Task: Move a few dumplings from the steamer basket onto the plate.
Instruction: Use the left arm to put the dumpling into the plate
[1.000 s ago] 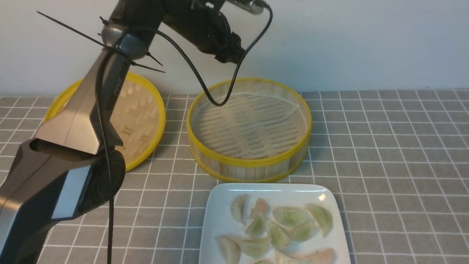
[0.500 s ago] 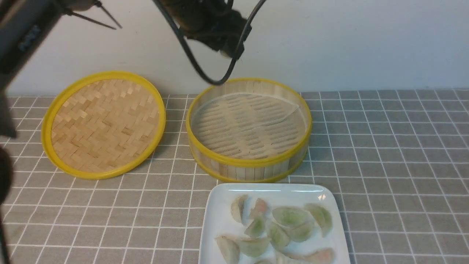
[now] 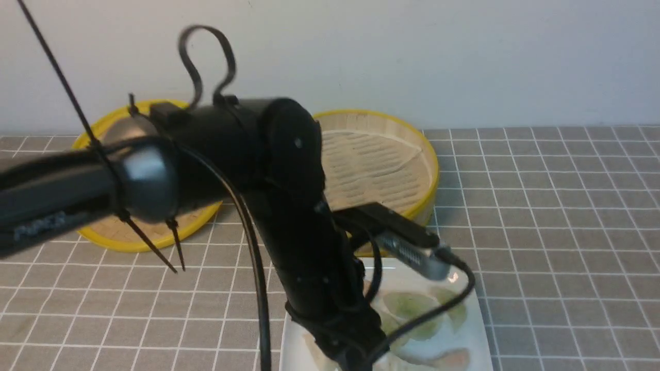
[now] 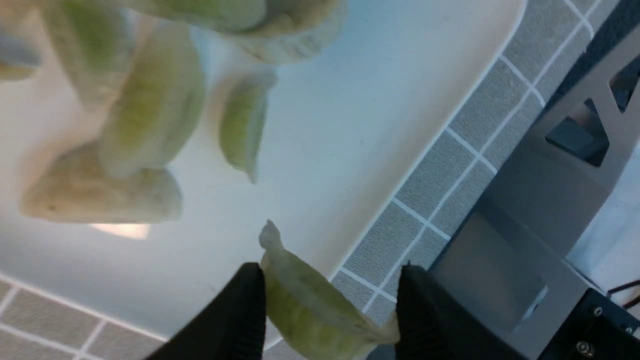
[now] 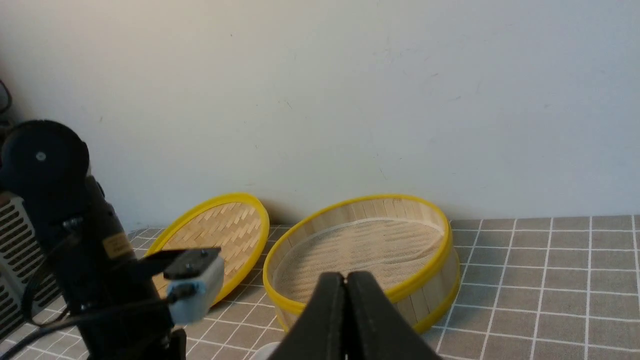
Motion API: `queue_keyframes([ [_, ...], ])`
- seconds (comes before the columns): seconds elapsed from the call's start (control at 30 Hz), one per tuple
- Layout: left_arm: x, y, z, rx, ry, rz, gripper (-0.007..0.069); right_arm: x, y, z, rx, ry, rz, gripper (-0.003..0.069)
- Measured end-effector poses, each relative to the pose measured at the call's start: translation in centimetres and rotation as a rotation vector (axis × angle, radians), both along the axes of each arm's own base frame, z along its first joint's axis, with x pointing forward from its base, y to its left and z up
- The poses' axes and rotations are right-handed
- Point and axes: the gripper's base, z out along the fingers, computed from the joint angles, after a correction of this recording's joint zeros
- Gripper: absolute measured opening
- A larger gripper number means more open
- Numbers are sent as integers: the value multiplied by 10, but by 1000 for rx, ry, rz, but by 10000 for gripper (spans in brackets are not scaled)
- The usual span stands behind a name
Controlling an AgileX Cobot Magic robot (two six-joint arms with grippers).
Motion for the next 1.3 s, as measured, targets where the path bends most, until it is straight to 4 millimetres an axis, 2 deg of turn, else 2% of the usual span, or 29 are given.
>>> queue_keyframes([
  [0.27, -14, -29, -25, -9, 40, -43, 300, 0, 0, 0, -5, -1, -3, -10],
  [0.5, -12, -37, -34, -34, 26, -26, 302, 0, 0, 0, -6, -1, -4, -10],
  [0.57, -11, -38, -35, -40, 17, -21, 321, 0, 0, 0, -6, 1, -4, -10],
  [0.67, -10, -39, -34, -53, 1, -15, 395, 0, -1, -2, -13, 12, -8, -10],
  [0.77, -8, -40, -34, -60, -10, -11, 440, 0, -1, -3, -21, 31, -12, -10],
  [0.93, -8, -40, -34, -61, -12, -10, 448, 0, -2, -5, -30, 50, -17, -10],
  [1.03, -7, -40, -33, -62, -18, -13, 411, 0, -2, -6, -31, 53, -18, -10],
  [1.13, -2, -40, -25, -49, -34, -29, 293, 0, -2, -6, -33, 54, -19, -10],
  [1.23, 10, -32, -12, -40, -47, 6, 91, 1, -2, -6, -41, 50, -24, -10],
  [1.27, 11, -30, -10, -41, -48, 13, 82, 1, -2, -6, -42, 49, -25, -10],
  [1.3, 17, -23, -1, -48, -67, 45, 35, 1, -2, -6, -45, 47, -27, -10],
])
